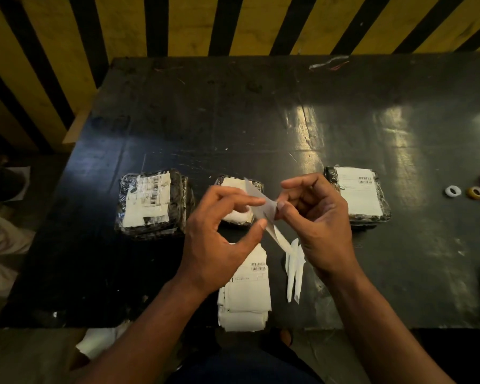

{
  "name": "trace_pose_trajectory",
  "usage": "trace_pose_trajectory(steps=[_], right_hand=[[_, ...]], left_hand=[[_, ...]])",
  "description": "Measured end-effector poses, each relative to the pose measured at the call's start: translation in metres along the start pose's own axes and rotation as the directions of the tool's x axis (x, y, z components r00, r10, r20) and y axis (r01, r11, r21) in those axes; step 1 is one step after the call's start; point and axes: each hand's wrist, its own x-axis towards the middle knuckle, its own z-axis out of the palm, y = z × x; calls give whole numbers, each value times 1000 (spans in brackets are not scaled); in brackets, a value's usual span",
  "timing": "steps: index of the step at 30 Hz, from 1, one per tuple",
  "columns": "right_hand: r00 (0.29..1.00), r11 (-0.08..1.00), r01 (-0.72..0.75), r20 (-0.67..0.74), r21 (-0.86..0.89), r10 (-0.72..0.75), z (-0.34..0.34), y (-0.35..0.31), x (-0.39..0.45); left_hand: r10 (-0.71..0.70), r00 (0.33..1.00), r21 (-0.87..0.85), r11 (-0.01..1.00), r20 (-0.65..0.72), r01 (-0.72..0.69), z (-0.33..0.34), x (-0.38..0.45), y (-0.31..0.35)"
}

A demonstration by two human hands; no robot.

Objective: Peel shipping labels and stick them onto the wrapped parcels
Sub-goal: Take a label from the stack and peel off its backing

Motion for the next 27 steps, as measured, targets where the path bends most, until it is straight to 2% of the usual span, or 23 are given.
trace_pose_trajectory(steps=[8, 13, 17, 20, 24, 27], right_hand=[[999, 999, -18, 36, 40, 16, 2, 5, -1], [999, 1000, -7, 46, -2, 7, 0, 7, -1], [1000, 1000, 1, 19, -27, -1, 1, 10, -1], [999, 996, 19, -27, -82, -22, 2, 14, -1], [995, 978, 36, -84, -207, -54, 7, 17, 0], [995, 961, 53, -68, -271, -74, 11, 19, -2]], left_hand=[[-54, 997, -154, 986, 56, 62, 12, 8, 7], [-121, 987, -247, 958, 103, 144, 12, 7, 3], [-190, 978, -299, 932, 80, 205, 14, 5, 2], [-240, 970, -287, 928, 24, 237, 15, 5, -2], [-231, 973, -223, 949, -10, 223, 17, 3, -9], [-222, 975, -200, 956, -20, 213, 20, 3, -10]])
